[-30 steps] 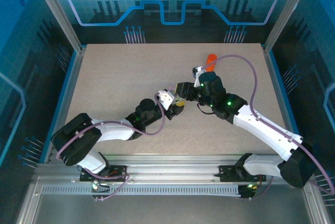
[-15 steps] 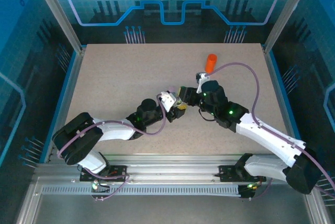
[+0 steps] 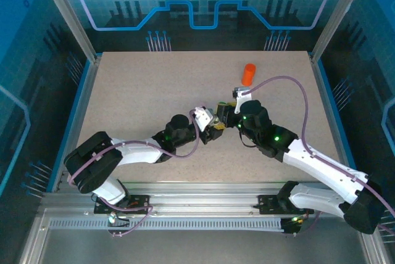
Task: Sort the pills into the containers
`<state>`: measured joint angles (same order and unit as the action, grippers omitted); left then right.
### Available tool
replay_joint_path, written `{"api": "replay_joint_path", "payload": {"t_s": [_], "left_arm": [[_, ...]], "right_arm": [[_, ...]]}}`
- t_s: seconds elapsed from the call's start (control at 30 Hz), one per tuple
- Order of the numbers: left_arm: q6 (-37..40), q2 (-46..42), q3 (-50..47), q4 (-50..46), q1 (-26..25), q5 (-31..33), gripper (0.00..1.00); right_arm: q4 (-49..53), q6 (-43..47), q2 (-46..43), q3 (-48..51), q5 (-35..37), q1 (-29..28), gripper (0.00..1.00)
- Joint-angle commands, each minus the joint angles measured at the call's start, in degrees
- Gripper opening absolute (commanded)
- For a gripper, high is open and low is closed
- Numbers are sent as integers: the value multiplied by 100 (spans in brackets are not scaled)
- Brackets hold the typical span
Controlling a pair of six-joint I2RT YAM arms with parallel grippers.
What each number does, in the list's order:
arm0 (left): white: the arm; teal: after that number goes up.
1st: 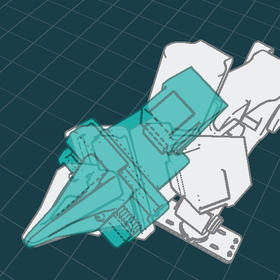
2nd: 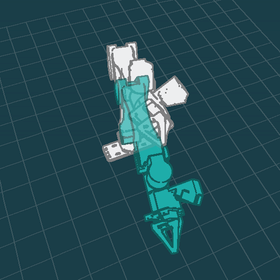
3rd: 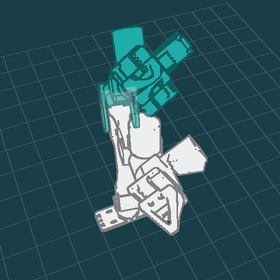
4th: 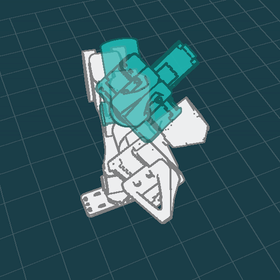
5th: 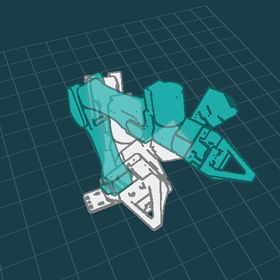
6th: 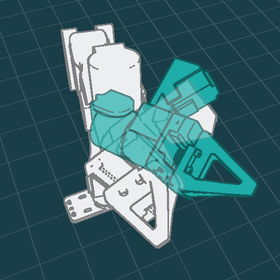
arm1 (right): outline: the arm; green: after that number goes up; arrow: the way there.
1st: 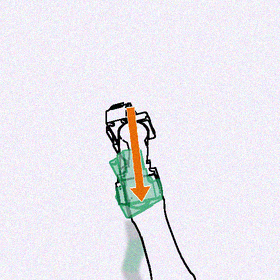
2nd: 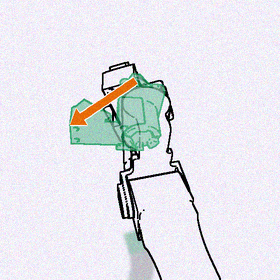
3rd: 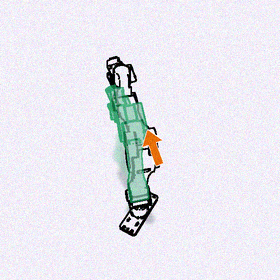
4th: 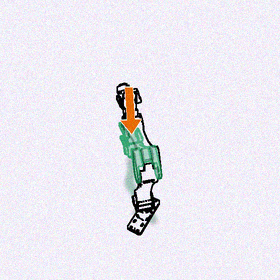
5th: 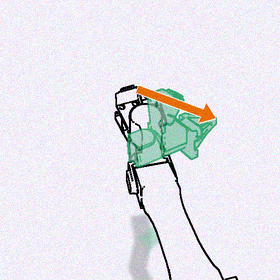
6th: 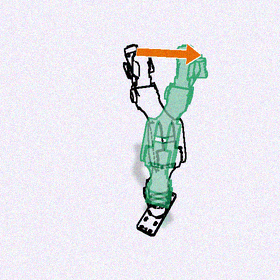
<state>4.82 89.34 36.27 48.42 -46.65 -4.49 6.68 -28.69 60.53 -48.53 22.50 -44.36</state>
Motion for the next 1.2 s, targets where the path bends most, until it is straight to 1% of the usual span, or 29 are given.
{"api": "replay_joint_path", "payload": {"t_s": [0.0, 0.13, 0.23, 0.3, 0.33, 0.37, 0.4, 0.43, 0.5, 0.53, 0.57, 0.63, 0.73, 0.9, 1.03, 1.17], "left_arm": [[265, 12, 116, -201, -195, -582, 0], [291, 8, 126, -266, -213, -630, 0], [291, -3, 124, -266, -213, -619, 0], [266, -21, 101, -200, -213, -559, 0], [264, -22, 74, -134, -213, -517, 0], [259, -22, 51, -62, -213, -473, 0], [264, -18, 30, 2, -213, -379, 0], [269, -14, 14, 69, -213, -263, 0], [289, 0, -6, 170, -213, -42, 0], [307, 10, -1, 212, -213, 65, 0], [317, 14, 3, 262, -213, 149, 0], [317, 29, 25, 359, -218, 304, 0], [311, 15, 86, 405, -213, 467, 0], [305, 38, 99, 501, -221, 743, 0], [257, 43, 107, 510, -221, 745, 0], [230, 42, 89, 563, -221, 730, 0]], "right_arm": [[339, 986, -79, -353, 1391, 81, 0], [645, 1427, -30, -589, 1493, 84, 0], [825, 1565, -6, -705, 1357, 87, 0], [1000, 1456, -13, -788, 1143, 112, 0], [1136, 1257, -44, -846, 1000, 140, 0], [1243, 1025, -95, -886, 855, 185, 4], [1357, 725, -166, -917, 666, 244, 19], [1445, 393, -245, -909, 485, 306, 27], [1672, -223, -342, -911, 164, 450, 37], [1768, -485, -366, -902, -25, 517, 46], [1830, -639, -375, -892, -162, 564, 52], [1922, -980, -384, -856, -462, 640, 59], [1820, -1467, -455, -672, -941, 762, 62], [1292, -2215, -628, -278, -1486, 876, 62], [1108, -2424, -523, -301, -1778, 876, 60], [842, -2516, -378, -282, -1841, 852, 57]]}}
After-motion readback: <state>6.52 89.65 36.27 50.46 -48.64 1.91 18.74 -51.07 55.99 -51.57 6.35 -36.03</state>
